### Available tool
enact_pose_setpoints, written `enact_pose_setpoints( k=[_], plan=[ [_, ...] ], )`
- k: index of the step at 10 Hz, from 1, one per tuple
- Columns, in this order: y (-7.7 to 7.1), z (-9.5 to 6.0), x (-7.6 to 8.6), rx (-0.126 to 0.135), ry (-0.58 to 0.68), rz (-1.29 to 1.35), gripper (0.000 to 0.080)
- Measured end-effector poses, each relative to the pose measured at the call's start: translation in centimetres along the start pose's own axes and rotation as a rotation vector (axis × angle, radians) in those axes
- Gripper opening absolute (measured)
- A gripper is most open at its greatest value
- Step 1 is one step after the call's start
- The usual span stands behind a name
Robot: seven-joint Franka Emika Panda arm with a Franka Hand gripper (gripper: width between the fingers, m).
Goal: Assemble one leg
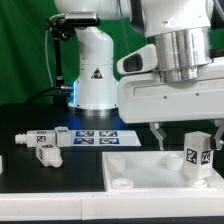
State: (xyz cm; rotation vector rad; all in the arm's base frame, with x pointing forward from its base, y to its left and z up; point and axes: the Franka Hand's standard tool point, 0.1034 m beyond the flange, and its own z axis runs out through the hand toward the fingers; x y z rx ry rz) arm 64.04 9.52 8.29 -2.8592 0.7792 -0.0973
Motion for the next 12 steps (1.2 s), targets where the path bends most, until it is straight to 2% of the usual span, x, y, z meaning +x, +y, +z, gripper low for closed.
enact_pose_setpoints(
  k=[1,2,4,5,6,7,8,10,11,12],
  plan=[
    [-0.33,0.04,-0.26,-0.006,0.001,-0.158,0.0629],
    [-0.72,0.1,-0.6,-0.006,0.0,-0.243,0.0629],
    [-0.52,0.08,-0.43,-0.007,0.001,-0.376,0.0648],
    [-0.66,0.11,-0.57,-0.015,0.001,-0.463,0.0648],
    [-1.09,0.22,-0.99,-0.041,0.003,-0.659,0.0649],
    [-0.88,0.38,-1.13,-0.059,-0.01,-0.845,0.0649],
    [-0.81,0.4,-1.23,-0.06,-0.019,-0.859,0.0649],
    [-0.81,0.4,-1.21,-0.06,-0.018,-0.833,0.0621],
    [-0.85,0.41,-1.24,-0.058,-0.017,-0.8,0.0438],
    [-0.87,0.41,-1.26,-0.057,-0.015,-0.726,0.0438]
  ],
)
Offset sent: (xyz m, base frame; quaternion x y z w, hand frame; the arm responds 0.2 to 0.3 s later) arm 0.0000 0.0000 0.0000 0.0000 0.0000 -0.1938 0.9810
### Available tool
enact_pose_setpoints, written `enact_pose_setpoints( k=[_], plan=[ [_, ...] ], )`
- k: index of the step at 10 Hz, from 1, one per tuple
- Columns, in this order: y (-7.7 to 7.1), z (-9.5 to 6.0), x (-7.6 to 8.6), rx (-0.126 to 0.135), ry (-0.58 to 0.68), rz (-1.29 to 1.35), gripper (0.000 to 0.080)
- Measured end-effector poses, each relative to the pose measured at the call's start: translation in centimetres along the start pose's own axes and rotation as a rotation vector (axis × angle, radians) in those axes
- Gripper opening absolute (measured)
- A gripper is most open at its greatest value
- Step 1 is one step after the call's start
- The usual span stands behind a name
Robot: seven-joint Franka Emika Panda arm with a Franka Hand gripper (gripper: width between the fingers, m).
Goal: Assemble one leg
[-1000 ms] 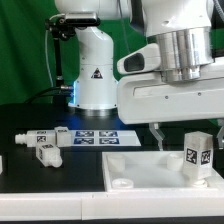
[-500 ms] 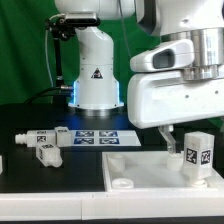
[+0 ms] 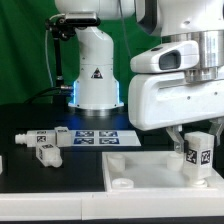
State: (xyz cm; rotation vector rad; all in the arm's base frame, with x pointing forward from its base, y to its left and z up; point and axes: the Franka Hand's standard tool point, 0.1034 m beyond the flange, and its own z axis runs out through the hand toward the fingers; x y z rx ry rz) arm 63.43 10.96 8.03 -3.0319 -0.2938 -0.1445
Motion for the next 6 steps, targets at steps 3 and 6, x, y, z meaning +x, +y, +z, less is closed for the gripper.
enact_pose_setpoints(
  k=[3,6],
  plan=[
    [-0.19,0.0,0.12,-0.006,0.009,0.336,0.0288],
    [-0.36,0.15,0.14,-0.014,0.029,0.877,0.0288]
  ],
)
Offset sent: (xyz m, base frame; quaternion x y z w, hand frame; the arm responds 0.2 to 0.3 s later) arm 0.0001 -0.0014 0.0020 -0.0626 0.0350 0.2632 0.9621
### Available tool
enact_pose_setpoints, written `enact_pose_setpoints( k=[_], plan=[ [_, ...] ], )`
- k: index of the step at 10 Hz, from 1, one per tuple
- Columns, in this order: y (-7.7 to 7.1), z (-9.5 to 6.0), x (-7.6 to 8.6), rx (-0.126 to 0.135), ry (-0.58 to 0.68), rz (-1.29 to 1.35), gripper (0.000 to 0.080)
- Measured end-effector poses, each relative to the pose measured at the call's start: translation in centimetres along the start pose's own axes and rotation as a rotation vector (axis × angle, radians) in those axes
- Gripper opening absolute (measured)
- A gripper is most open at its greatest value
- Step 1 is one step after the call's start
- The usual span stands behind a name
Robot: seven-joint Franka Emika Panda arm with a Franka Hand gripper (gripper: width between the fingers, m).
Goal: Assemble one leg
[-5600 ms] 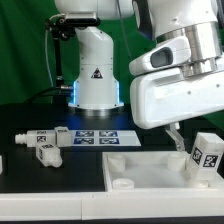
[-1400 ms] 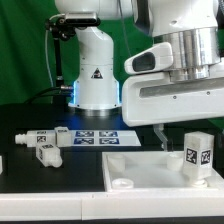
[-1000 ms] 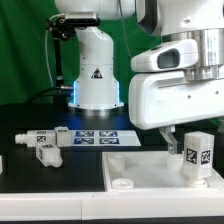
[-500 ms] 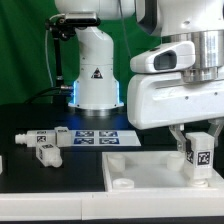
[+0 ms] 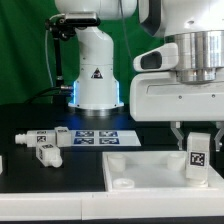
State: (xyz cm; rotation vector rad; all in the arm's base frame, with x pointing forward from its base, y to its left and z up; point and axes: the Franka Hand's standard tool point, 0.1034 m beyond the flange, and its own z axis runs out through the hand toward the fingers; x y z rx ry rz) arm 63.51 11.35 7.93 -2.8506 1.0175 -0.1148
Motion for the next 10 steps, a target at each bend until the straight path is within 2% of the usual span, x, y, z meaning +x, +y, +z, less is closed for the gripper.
enact_pose_setpoints(
  k=[2,5,6,7,8,9,10],
  plan=[
    [-0.1,0.09,-0.12,0.013,-0.01,0.352,0.0288],
    [-0.1,0.09,-0.12,0.019,-0.016,0.378,0.0297],
    [-0.09,0.09,-0.13,0.016,-0.016,0.346,0.0499],
    [-0.08,-0.01,-0.11,0.006,-0.024,0.148,0.0499],
    [-0.26,-0.22,-0.05,0.004,-0.03,-0.049,0.0614],
    [0.19,-0.28,0.18,0.001,-0.049,-0.284,0.0643],
    [0.22,-0.43,0.34,0.007,-0.034,-0.319,0.0648]
  ],
)
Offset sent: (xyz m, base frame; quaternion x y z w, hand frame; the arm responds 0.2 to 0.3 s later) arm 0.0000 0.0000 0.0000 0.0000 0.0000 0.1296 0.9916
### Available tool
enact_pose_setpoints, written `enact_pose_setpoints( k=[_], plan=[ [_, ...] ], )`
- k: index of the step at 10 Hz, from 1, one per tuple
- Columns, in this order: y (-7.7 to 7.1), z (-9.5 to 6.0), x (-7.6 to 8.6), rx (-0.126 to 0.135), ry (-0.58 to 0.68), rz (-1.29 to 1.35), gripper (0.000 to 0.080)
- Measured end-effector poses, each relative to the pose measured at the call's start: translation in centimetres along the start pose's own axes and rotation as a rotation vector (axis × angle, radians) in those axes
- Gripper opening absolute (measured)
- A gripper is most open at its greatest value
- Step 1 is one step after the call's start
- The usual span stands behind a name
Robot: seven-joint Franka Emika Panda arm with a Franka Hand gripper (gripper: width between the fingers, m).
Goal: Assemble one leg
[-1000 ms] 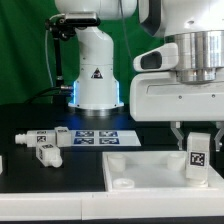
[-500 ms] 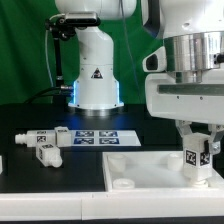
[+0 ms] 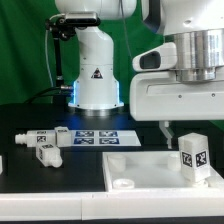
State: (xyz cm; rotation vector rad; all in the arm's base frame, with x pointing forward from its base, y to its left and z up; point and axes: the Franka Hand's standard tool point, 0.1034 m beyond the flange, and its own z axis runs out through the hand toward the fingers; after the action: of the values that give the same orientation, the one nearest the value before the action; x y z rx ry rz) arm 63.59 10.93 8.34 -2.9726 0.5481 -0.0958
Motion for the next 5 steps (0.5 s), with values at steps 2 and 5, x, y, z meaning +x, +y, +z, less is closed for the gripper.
enact_pose_setpoints(
  k=[2,5],
  plan=[
    [0.11,0.06,0.06,-0.003,0.0,-0.179,0.0648],
    [-0.49,-0.18,0.25,-0.021,0.004,-0.499,0.0649]
  ],
)
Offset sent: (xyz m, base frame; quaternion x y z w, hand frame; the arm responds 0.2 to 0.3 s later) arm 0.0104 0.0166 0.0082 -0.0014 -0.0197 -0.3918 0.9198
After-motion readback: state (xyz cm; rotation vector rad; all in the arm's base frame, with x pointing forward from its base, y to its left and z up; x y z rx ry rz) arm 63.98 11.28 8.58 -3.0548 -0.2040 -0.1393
